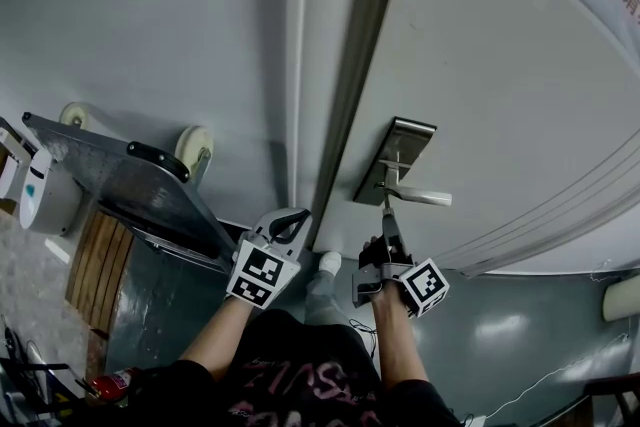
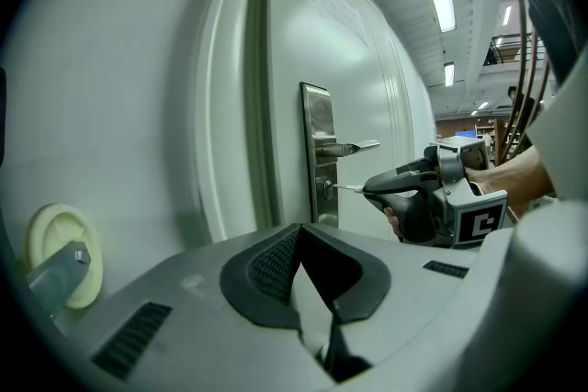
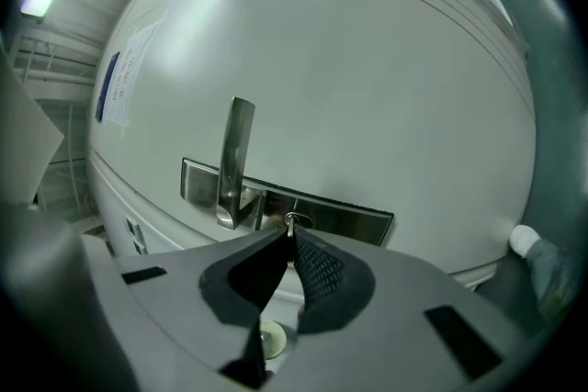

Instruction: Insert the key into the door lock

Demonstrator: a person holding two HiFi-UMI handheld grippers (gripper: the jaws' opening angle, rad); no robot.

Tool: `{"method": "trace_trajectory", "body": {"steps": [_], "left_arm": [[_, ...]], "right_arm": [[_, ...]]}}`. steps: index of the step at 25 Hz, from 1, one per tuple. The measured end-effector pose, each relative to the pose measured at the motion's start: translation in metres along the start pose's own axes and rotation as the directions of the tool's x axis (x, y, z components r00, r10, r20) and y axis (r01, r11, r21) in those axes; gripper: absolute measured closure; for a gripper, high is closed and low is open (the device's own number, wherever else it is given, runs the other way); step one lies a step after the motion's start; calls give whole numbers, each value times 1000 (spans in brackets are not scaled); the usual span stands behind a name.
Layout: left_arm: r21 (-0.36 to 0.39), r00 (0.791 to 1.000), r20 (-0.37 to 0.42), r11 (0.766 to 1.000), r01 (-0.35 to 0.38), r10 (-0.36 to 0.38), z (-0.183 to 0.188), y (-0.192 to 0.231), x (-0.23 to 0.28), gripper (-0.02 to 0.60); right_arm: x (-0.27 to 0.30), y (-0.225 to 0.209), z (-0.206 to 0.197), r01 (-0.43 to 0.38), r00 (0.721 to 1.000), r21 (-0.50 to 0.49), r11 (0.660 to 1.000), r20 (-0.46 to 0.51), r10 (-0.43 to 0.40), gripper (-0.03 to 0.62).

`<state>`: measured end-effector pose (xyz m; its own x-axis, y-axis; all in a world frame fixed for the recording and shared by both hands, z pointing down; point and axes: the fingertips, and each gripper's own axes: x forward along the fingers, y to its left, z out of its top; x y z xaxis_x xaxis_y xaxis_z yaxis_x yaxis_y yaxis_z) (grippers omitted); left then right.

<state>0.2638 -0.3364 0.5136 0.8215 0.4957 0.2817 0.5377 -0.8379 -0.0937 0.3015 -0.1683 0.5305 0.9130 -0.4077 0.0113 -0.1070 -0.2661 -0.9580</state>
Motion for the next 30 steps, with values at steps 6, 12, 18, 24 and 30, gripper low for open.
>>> {"method": "trace_trajectory", "body": {"steps": [6,12,18,24,30], "left_arm": [[-9,1000,-1,1000,-5,5,-1,3,-2,569],[-19,1000,2,1000,-10,10,0,5,-1,569],[-6,1000,-2,1000,-1,1,1,2,3,569],[-4,1000,-3,1000,9,-9,1,0,5,569],[5,1000,-8,1000,18,-18,0,-1,6,569]], "right_arm": [[5,1,-2,-10,1000,41,999,1,10,516],[7,0,-4,-19,1000,75,997,9,18,516],[9,0,-6,-17,1000,105,994,7,17,516],[12,1,-7,-20,1000,141,990,26,17,515],[13,0,-8,-15,999,156,988,36,9,516]]}}
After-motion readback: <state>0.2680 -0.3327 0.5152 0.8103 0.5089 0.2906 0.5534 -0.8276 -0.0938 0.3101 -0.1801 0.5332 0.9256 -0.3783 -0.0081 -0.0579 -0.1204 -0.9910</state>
